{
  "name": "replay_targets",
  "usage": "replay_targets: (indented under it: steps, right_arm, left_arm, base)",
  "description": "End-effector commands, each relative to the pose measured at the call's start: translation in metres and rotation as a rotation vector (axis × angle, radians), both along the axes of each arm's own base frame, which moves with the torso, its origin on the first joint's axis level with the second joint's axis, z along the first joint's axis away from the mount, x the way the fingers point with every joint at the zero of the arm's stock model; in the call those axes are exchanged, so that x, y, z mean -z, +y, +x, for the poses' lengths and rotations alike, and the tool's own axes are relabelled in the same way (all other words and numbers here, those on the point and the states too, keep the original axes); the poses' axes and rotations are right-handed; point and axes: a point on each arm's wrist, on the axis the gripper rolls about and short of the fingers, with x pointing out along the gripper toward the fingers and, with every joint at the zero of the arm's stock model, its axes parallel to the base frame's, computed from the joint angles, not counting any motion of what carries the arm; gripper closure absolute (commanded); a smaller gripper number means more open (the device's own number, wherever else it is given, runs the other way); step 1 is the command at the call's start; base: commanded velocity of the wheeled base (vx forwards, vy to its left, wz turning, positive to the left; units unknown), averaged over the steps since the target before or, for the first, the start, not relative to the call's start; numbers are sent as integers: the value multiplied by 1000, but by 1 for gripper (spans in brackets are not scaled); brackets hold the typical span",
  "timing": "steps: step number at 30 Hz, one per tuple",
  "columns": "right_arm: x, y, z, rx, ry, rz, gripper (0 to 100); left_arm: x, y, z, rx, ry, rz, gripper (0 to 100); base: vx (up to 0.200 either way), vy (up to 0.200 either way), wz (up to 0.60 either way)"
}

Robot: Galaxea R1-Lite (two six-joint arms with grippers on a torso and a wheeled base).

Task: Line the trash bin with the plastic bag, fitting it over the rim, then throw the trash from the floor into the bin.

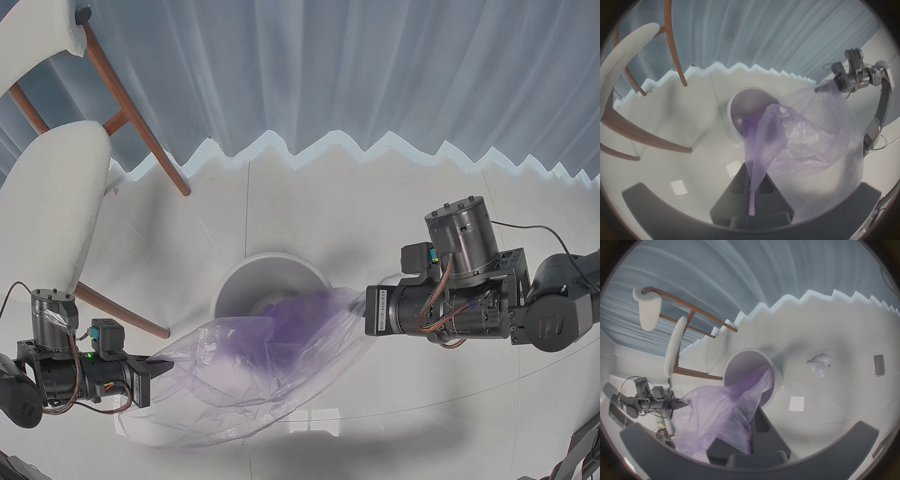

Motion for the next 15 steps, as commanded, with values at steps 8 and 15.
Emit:
replay_targets:
  steps: [8, 15]
  right_arm:
    - [-3, -23, -5, -23, 38, 43, 100]
    - [8, -26, -7, -35, -2, 78, 100]
  left_arm:
    - [-5, -2, -12, 70, -26, -152, 100]
    - [-10, -6, -13, 25, -38, -297, 100]
  base:
    - [0, 0, 0]
    - [0, 0, 0]
